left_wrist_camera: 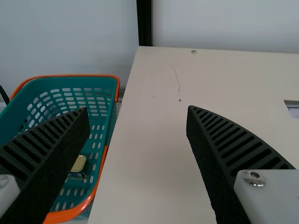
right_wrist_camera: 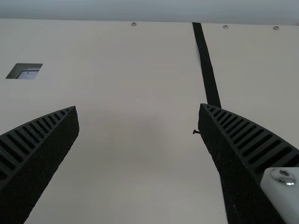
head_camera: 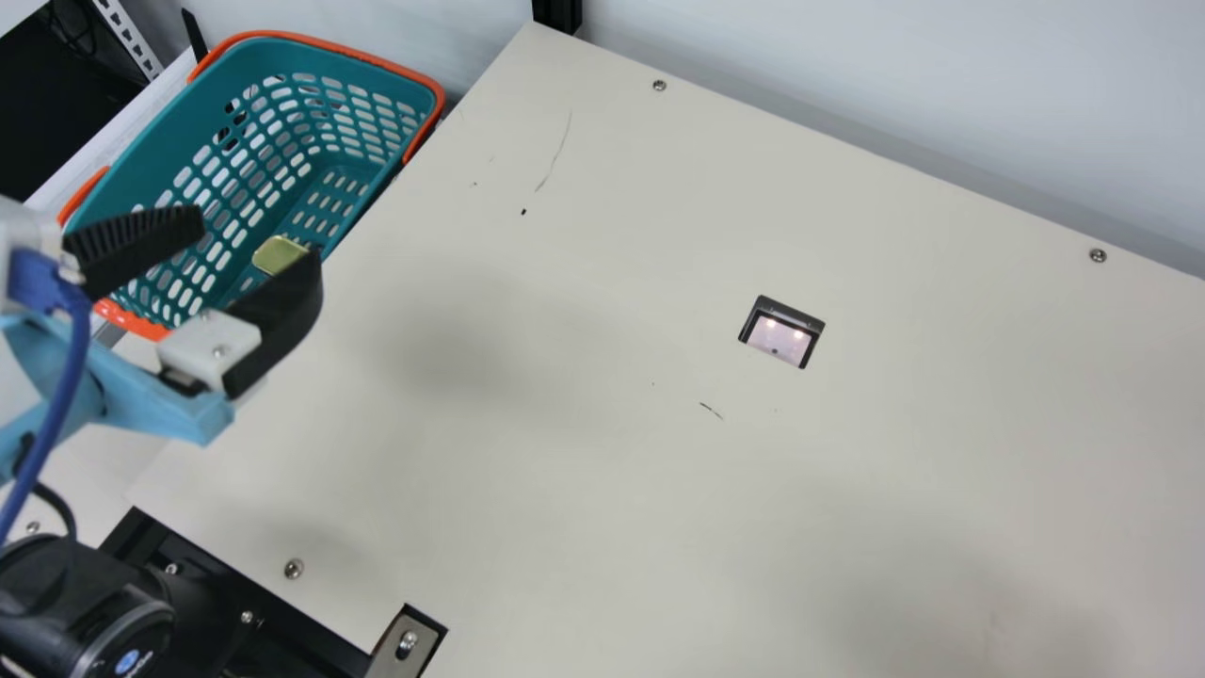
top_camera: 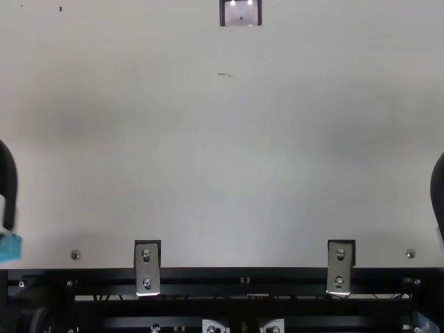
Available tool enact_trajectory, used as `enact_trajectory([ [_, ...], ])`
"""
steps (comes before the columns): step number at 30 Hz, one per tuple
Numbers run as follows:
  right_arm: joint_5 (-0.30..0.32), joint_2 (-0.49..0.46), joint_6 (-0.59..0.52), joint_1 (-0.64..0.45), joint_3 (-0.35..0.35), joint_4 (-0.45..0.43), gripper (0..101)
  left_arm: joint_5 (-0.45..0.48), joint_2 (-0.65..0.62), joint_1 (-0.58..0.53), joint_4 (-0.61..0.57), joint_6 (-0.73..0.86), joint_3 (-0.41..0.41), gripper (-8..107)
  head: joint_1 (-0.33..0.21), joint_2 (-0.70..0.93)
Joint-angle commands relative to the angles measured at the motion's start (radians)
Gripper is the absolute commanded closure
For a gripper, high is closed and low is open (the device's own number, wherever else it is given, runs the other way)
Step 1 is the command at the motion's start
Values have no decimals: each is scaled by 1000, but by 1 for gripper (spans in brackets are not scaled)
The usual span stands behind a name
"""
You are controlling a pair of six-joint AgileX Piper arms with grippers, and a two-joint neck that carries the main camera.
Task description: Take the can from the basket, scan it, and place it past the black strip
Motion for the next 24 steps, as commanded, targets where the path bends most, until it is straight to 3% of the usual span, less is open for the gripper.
enact_trajectory([
  [1, 0, 0, 0, 0, 0, 0, 0, -23, 77, 22, 5, -22, -36, 9, -40, 18],
  [12, 0, 0, 0, 0, 0, 0, 0, -68, 421, 159, 15, -123, -269, 9, -40, 18],
  [24, 0, 0, 0, 0, 0, 0, 0, 12, 730, 217, 30, -294, -469, 9, -40, 18],
])
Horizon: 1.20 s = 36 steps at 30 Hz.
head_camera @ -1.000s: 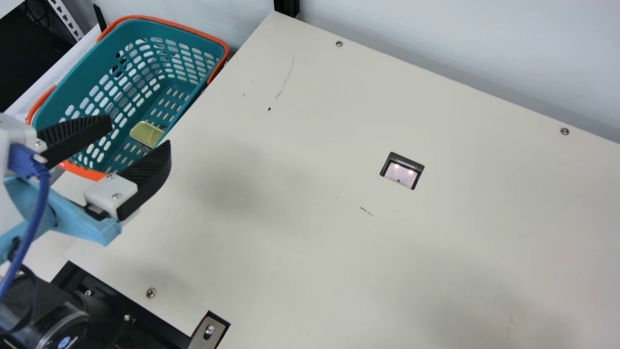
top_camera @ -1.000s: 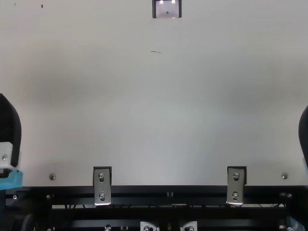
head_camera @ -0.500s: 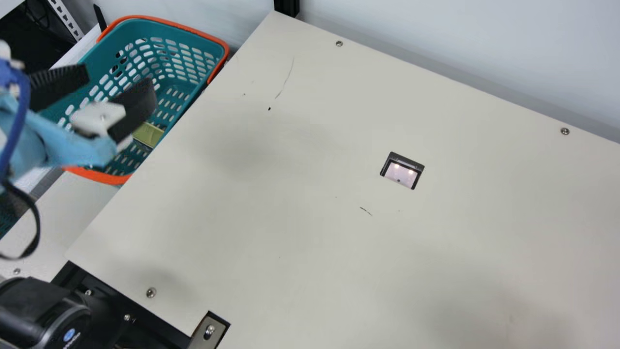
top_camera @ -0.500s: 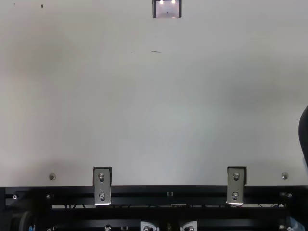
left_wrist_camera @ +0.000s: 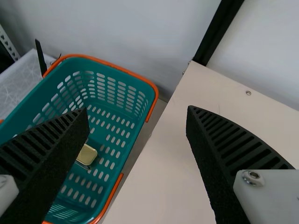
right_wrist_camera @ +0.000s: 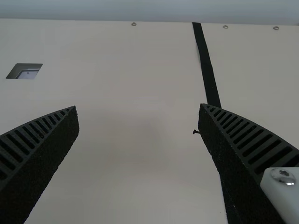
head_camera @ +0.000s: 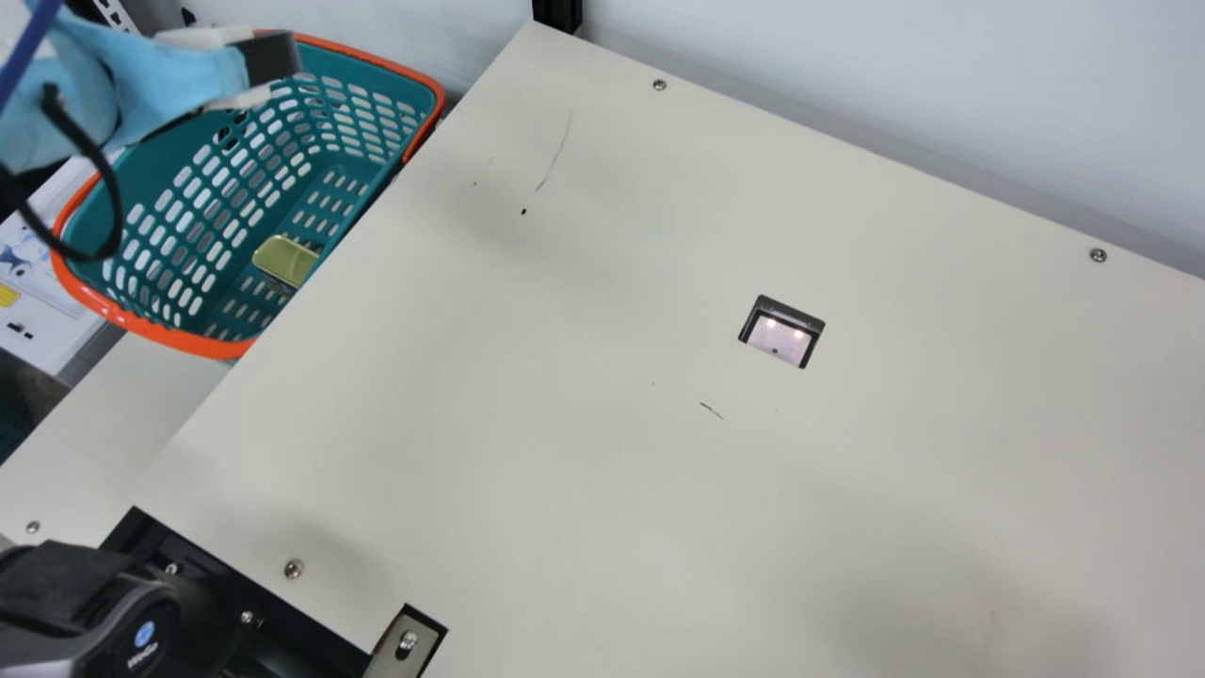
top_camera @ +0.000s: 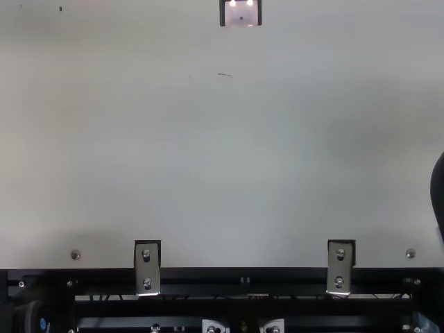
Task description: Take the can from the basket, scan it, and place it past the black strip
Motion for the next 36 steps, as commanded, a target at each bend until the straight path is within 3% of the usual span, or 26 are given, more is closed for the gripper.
enact_trajectory([
  [1, 0, 0, 0, 0, 0, 0, 0, 31, 91, 5, 3, -59, -40, 9, -45, 13],
  [10, 0, 0, 0, 0, 0, 0, 0, 118, 294, 20, 29, -249, -150, 9, -45, 13],
  [22, 0, 0, 0, 0, 0, 0, 0, 148, 508, 75, 77, -471, -240, 9, -45, 13],
  [36, 0, 0, 0, 0, 0, 0, 0, 155, 762, 171, 55, -545, -311, 9, -45, 13],
])
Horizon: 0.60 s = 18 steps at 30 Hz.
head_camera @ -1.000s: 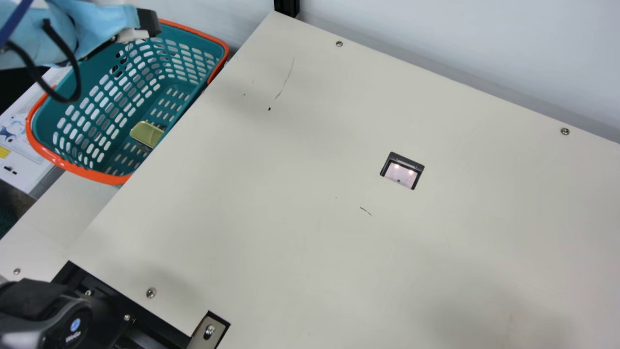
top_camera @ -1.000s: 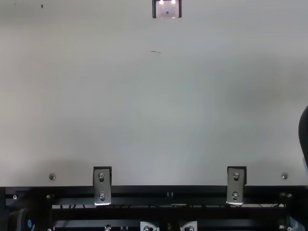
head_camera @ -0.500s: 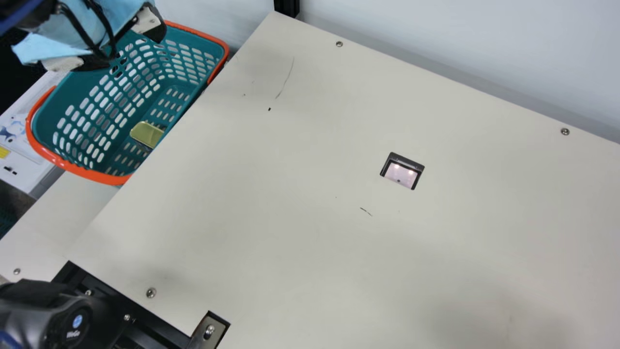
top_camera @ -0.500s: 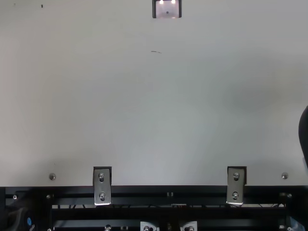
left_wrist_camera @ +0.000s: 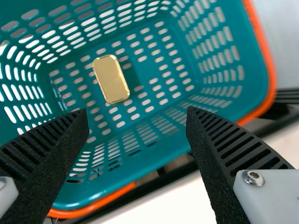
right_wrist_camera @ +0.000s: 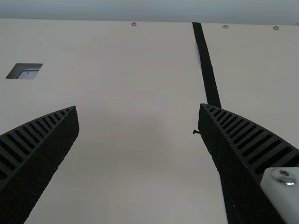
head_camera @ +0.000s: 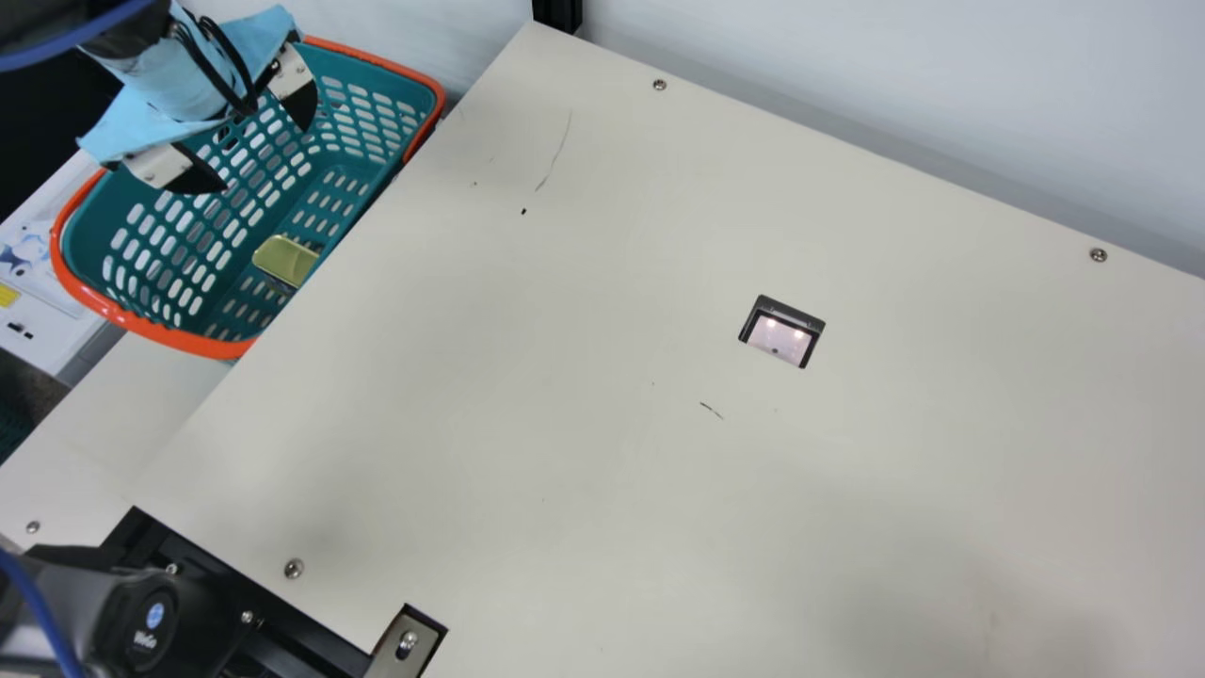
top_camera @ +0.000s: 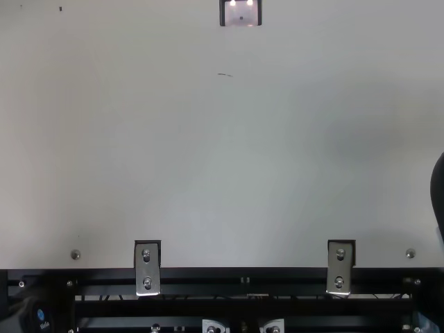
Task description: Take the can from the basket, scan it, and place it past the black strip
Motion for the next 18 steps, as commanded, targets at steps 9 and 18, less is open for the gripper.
enact_trajectory([
  [9, 0, 0, 0, 0, 0, 0, 0, -22, 199, 60, -20, 33, -74, 9, -45, 13],
  [18, 0, 0, 0, 0, 0, 0, 0, -17, 348, 86, -6, 40, -150, 9, -45, 13],
])
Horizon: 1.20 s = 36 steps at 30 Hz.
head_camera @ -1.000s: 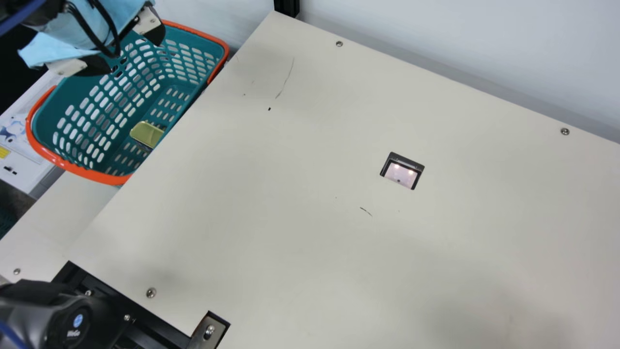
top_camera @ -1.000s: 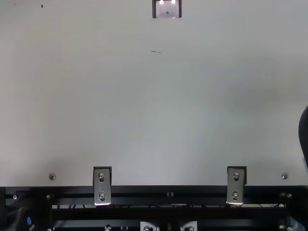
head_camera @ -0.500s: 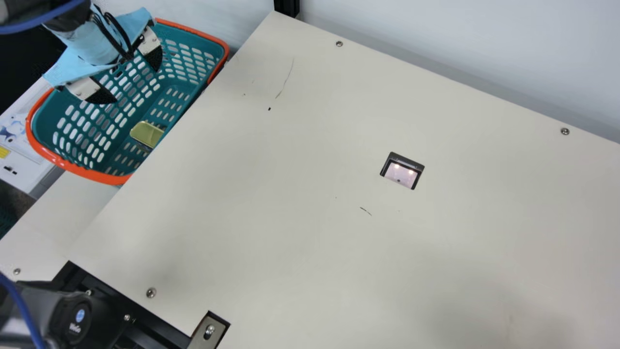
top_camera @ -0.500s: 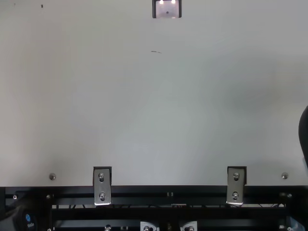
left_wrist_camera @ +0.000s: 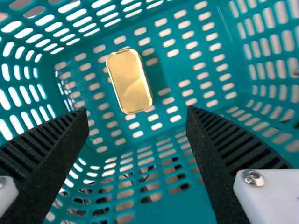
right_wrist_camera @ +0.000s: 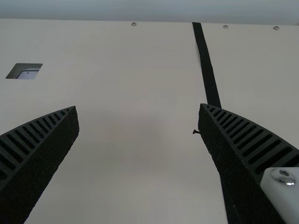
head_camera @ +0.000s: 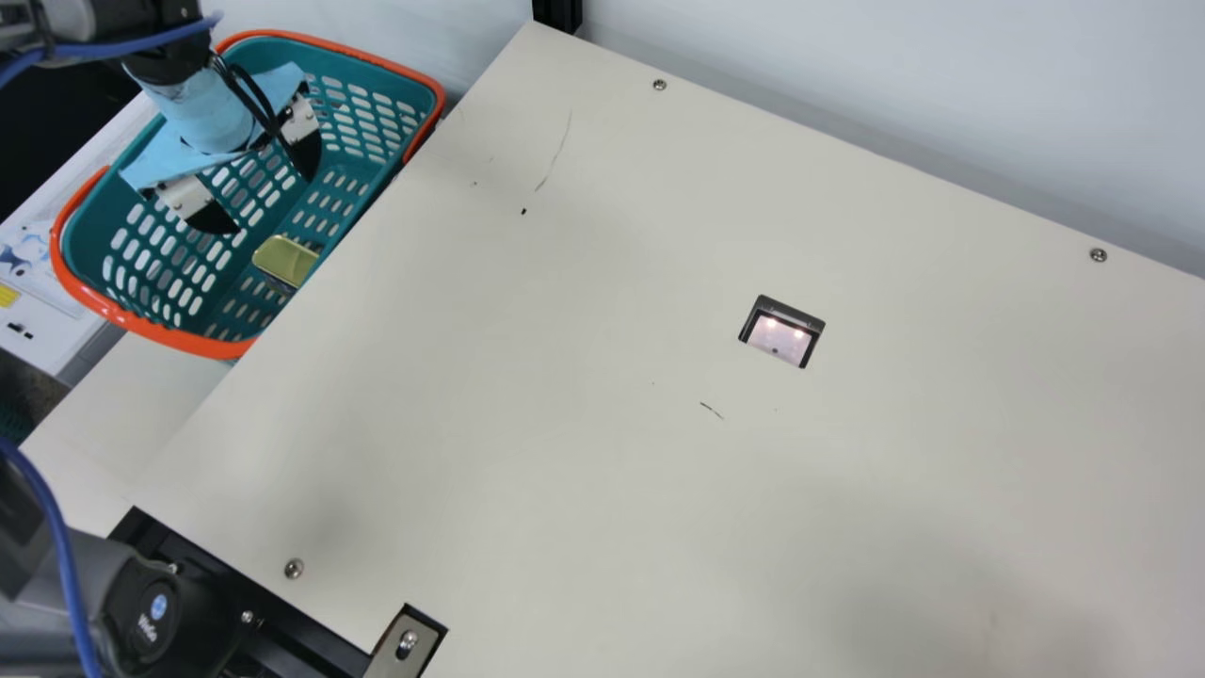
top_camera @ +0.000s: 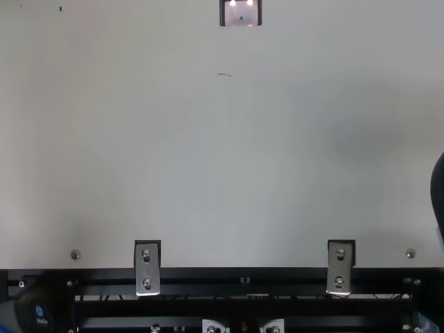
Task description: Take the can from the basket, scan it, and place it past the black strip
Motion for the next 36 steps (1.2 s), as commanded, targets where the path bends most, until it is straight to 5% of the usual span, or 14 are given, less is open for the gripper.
enact_trajectory([
  [1, 0, 0, 0, 0, 0, 0, 0, 5, 44, 4, 7, -5, -19, 9, -40, 13],
  [17, 0, 0, 0, 0, 0, 0, 0, 23, 235, 44, 31, -20, -123, 9, -40, 13],
  [36, 0, 0, 0, 0, 0, 0, 0, -85, 302, 61, 32, -12, -97, 9, -40, 13],
])
